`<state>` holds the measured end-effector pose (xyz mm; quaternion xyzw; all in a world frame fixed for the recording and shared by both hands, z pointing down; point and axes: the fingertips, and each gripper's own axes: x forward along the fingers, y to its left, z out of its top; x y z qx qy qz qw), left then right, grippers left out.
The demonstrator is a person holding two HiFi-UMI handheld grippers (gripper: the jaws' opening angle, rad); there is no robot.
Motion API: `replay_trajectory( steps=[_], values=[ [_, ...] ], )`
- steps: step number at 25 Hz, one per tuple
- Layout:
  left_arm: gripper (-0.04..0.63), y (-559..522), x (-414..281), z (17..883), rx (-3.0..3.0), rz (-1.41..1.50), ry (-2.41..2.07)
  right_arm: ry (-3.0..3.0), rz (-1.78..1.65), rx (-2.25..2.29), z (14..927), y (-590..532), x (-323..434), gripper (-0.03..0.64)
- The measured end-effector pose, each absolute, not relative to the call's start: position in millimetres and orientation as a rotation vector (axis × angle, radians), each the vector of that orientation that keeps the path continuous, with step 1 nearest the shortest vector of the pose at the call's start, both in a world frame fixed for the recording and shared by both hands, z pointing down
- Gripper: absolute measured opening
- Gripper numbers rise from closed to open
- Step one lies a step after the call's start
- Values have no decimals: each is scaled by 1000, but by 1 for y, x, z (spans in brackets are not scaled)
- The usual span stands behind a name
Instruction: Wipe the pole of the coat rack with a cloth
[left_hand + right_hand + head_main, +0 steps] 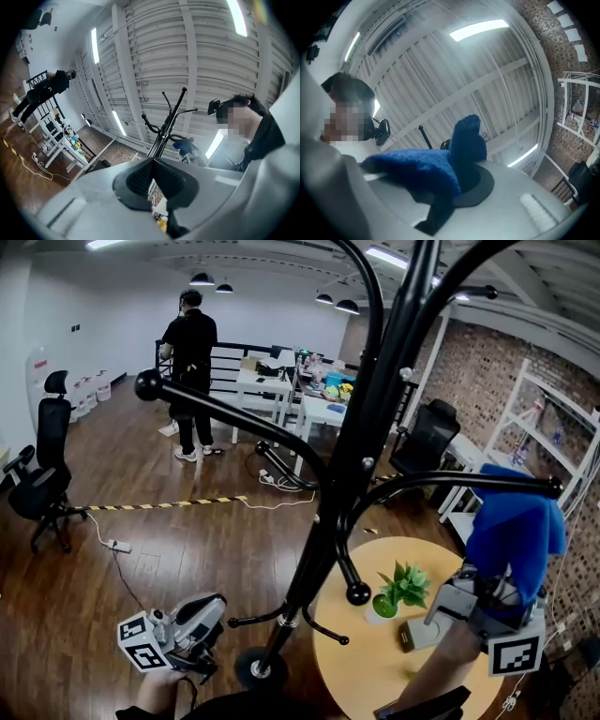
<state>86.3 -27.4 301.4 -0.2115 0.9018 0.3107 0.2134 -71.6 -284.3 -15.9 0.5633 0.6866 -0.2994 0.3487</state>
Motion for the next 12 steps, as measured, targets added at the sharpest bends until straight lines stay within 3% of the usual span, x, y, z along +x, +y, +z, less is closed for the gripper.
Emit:
replay_trajectory(
  steps=[12],
  values=[
    [2,-30,103,298,-531,841,2516,2001,-571,1738,63,-152,-76,14]
  ],
)
